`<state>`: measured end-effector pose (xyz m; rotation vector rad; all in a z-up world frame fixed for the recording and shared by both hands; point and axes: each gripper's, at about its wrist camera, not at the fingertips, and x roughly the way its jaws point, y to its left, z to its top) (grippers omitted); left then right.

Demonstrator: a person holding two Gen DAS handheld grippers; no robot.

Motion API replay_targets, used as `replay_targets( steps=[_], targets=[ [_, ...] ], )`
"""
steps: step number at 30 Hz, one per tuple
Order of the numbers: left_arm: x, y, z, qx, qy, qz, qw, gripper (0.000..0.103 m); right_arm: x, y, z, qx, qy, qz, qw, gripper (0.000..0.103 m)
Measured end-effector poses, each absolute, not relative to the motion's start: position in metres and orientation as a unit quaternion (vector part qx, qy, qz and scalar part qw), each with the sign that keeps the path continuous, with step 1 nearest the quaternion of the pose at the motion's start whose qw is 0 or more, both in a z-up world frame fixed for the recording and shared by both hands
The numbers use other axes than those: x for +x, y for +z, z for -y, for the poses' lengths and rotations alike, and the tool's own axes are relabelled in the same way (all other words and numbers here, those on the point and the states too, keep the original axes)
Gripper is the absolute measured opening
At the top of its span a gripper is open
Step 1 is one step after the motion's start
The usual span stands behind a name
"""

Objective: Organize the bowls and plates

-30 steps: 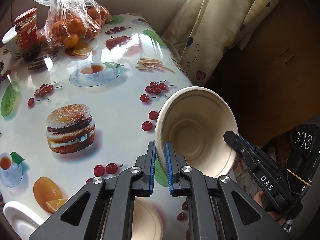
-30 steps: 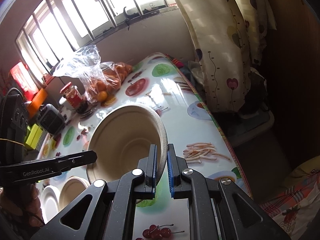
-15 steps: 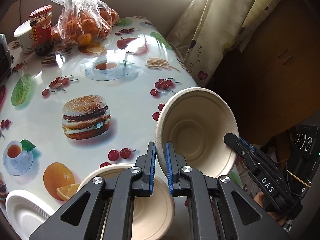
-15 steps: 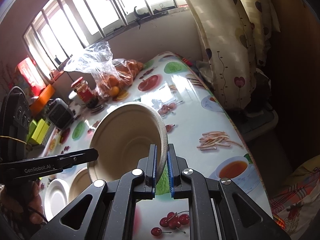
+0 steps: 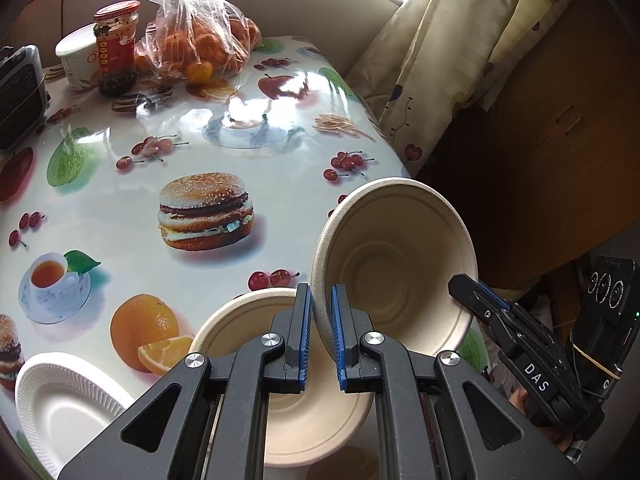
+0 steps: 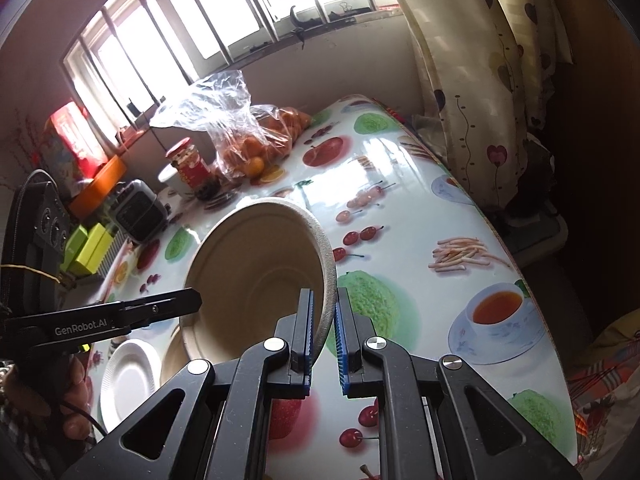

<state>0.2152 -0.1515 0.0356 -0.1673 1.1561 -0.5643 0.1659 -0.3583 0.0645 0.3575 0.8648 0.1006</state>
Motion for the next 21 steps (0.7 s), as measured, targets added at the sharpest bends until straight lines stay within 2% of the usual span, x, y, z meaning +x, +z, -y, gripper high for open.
replay_targets(
  steps=[21],
  targets=[
    [0.195, 0.034, 0.108, -0.086, -0.245, -0.539, 0.802, 0.011, 0.151, 0.060, 0.317, 0.169, 0.073, -0.431, 0.883, 0.011]
  ],
)
